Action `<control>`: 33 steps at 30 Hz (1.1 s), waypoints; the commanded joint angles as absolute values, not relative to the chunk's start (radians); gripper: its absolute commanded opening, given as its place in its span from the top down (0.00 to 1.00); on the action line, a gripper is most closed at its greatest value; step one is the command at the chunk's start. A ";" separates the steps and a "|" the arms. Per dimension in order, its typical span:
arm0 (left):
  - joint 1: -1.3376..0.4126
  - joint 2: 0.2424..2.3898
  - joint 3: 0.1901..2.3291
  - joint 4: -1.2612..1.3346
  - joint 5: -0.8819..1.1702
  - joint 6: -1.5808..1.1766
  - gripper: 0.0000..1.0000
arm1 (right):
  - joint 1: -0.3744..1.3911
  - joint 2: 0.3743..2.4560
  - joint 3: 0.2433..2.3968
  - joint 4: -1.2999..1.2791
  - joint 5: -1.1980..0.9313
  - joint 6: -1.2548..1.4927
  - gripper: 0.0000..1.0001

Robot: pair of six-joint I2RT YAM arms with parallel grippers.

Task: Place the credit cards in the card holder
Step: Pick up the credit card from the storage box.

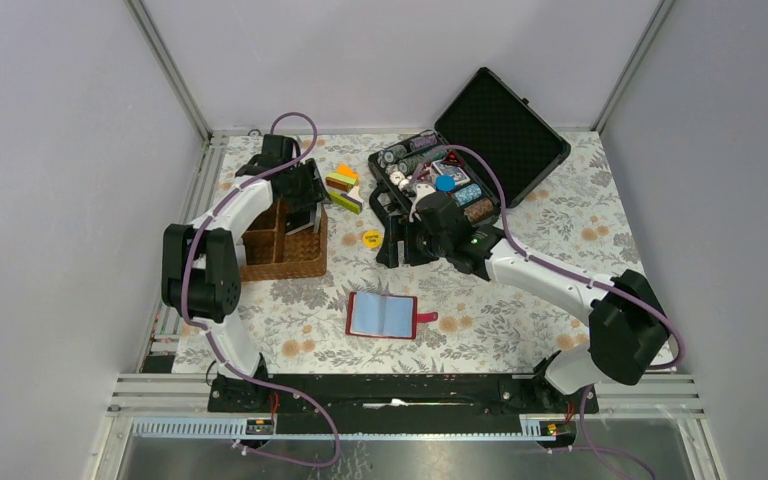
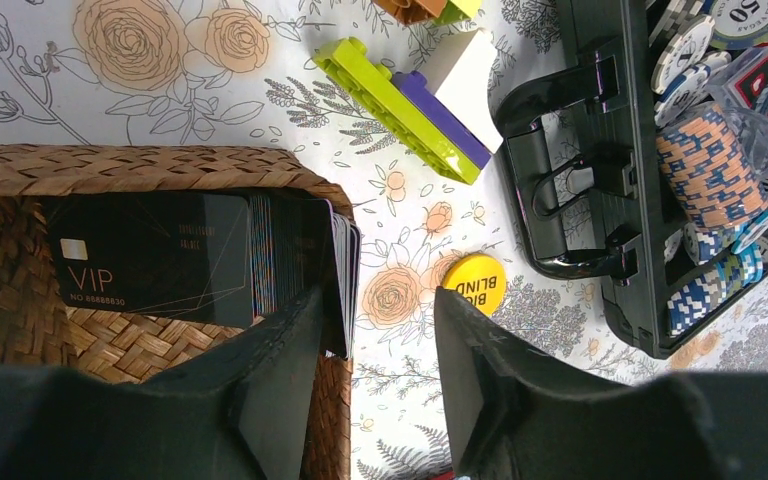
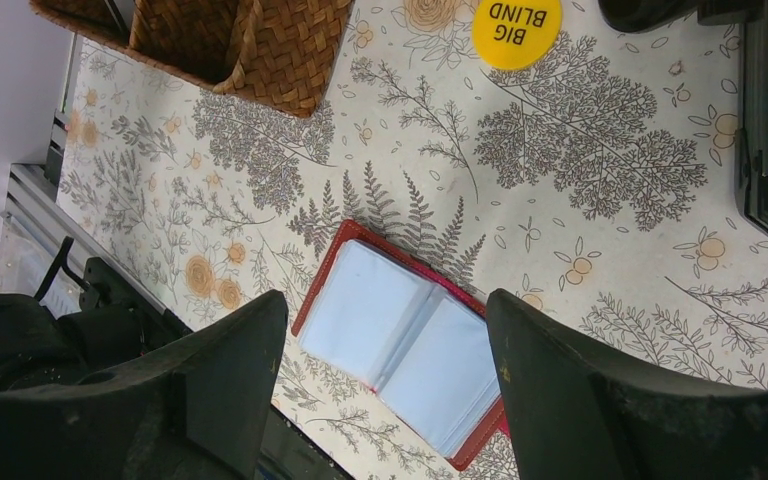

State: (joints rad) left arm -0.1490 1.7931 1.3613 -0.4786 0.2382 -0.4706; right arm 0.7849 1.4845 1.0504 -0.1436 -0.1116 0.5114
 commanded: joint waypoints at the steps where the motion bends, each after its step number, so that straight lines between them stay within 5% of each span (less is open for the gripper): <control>1: -0.152 1.735 1.374 -0.463 0.233 -0.465 0.55 | 0.778 1.494 1.069 -0.132 -0.132 0.516 0.21; 33: -0.153 1.713 1.379 -0.501 0.167 -0.442 0.86 | 0.776 1.516 1.069 -0.132 -0.135 0.524 0.21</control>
